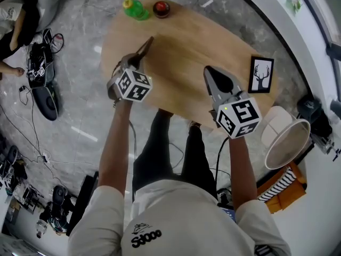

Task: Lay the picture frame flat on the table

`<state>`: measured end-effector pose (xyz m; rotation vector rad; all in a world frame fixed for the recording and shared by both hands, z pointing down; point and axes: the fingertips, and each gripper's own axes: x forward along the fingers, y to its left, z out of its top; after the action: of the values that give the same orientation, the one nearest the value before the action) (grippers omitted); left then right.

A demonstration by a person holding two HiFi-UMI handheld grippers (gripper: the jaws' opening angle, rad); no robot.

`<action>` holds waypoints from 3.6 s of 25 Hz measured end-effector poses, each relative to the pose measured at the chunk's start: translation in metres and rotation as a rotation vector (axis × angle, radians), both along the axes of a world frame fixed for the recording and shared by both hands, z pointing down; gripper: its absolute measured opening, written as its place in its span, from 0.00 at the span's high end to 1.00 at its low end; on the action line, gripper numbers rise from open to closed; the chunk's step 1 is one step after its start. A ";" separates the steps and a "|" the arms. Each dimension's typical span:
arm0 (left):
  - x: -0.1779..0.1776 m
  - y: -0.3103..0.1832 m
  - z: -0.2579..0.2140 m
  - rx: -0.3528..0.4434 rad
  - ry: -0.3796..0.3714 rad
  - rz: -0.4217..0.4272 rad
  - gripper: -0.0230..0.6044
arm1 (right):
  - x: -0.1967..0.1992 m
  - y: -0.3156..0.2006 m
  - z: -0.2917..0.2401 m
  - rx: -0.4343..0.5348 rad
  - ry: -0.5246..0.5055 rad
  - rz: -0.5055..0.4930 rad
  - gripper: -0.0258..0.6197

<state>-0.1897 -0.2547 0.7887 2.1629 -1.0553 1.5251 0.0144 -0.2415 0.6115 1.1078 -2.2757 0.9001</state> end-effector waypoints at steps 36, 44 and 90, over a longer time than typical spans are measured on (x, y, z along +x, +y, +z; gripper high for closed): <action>0.050 0.049 0.041 -0.030 -0.042 0.103 0.65 | 0.013 0.021 0.030 -0.051 0.003 0.050 0.96; 0.060 0.064 0.058 -0.013 -0.066 0.120 0.55 | 0.019 0.025 0.034 -0.056 0.011 0.052 0.96; 0.064 0.082 0.087 0.030 -0.070 0.150 0.40 | 0.016 0.077 0.051 -0.083 0.030 0.061 0.96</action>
<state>-0.1258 -0.1731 0.8752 2.2697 -0.9628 1.6716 0.0307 -0.1642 0.6630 1.1516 -2.1704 0.9854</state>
